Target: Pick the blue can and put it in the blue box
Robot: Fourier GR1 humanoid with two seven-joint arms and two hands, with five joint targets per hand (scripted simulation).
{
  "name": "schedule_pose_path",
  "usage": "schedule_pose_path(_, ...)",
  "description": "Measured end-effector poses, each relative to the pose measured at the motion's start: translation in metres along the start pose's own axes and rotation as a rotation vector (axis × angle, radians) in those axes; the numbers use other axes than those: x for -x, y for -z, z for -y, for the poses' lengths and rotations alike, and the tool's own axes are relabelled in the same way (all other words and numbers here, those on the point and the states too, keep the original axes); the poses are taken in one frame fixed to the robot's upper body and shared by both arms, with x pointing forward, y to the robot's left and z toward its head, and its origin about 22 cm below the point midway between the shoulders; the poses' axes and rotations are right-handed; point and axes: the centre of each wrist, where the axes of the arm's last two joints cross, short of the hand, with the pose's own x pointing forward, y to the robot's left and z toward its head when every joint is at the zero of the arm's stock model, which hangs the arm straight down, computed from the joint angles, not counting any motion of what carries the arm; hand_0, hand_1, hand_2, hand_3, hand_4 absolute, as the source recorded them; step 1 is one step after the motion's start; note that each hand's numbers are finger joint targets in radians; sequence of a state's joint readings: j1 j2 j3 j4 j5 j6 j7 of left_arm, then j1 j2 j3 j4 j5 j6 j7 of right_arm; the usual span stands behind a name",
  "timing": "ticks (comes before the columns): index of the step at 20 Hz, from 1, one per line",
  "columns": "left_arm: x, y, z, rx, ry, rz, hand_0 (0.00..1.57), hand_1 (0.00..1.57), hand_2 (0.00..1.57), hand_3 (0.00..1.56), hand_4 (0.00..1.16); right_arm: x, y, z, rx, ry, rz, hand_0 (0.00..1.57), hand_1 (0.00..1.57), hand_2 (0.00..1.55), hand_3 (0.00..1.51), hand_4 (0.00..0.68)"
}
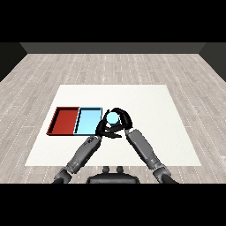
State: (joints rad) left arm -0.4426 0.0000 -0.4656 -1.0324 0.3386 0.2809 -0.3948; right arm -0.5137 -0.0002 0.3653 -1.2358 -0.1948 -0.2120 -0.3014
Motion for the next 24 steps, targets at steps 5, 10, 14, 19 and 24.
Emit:
schedule_pose_path(5,-0.002,0.0,0.0,0.009,0.002,0.0,0.0,0.0,0.0,0.0,0.0,0.005,0.0,-0.015,-0.025,0.004,-0.017,1.41,1.41,1.44,1.39,0.625)
schedule_pose_path(10,-0.003,-0.001,-0.003,0.02,0.001,0.025,0.0,0.0,0.0,0.0,0.28,0.003,0.001,-0.027,-0.048,-0.016,-0.01,1.25,1.25,1.41,1.4,0.613)
schedule_pose_path(14,0.003,0.0,0.0,-0.005,0.153,0.026,0.45,0.45,0.56,0.41,0.28,0.001,-0.003,-0.038,-0.068,-0.009,-0.012,1.45,1.45,1.46,1.39,0.595)
schedule_pose_path(19,-0.002,0.003,-0.005,-0.018,0.295,0.036,0.21,0.21,0.3,0.0,0.3,-0.003,0.001,-0.041,-0.082,-0.018,-0.005,1.45,1.45,1.46,1.4,0.599)
schedule_pose_path(24,0.001,-0.002,-0.007,-0.048,0.301,0.037,0.7,0.7,0.8,0.54,0.71,0.0,-0.003,-0.044,-0.092,-0.024,0.009,1.45,1.45,1.45,1.4,0.61)
